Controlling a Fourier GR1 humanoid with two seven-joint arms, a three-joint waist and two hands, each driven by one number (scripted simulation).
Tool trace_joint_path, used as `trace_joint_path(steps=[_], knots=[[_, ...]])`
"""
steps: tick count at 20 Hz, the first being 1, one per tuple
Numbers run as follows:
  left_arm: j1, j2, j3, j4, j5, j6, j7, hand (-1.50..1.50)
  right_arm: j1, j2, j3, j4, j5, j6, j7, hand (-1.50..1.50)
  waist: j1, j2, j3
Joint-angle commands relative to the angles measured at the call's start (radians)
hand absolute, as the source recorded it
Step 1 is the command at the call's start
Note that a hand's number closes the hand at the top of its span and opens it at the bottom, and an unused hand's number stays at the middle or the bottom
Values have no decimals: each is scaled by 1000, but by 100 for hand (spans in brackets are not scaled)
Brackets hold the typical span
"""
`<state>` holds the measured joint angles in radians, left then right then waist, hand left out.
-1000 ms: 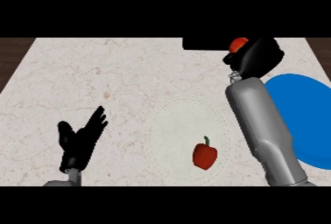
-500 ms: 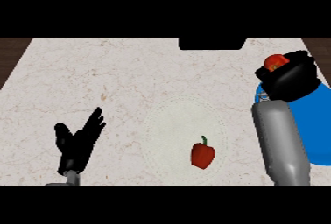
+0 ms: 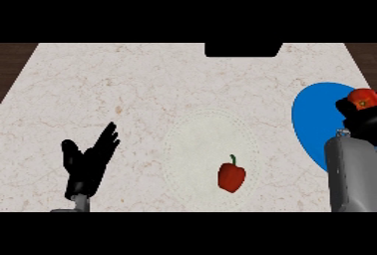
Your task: Pick the tomato from the placemat and place it in the plate
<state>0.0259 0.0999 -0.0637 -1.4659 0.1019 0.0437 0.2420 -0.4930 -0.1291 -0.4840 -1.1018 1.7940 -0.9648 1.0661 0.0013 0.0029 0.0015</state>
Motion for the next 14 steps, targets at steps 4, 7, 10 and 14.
trace_joint_path(steps=[4,7,10,14], knots=[[-14,-20,-11,-35,-17,26,40,0,80,-115,-36,72,-246,-151,-56,150,0,-3,-1],[12,-20,-11,21,-10,-7,-30,0,5,-139,-102,183,-402,11,-21,150,6,-2,0],[-19,-37,-19,14,-27,27,0,0,35,-178,-56,277,-581,86,-147,-150,2,-1,2],[9,-22,-13,11,-18,-1,-23,0,35,-218,-62,386,-848,-42,-387,-150,19,4,4]])
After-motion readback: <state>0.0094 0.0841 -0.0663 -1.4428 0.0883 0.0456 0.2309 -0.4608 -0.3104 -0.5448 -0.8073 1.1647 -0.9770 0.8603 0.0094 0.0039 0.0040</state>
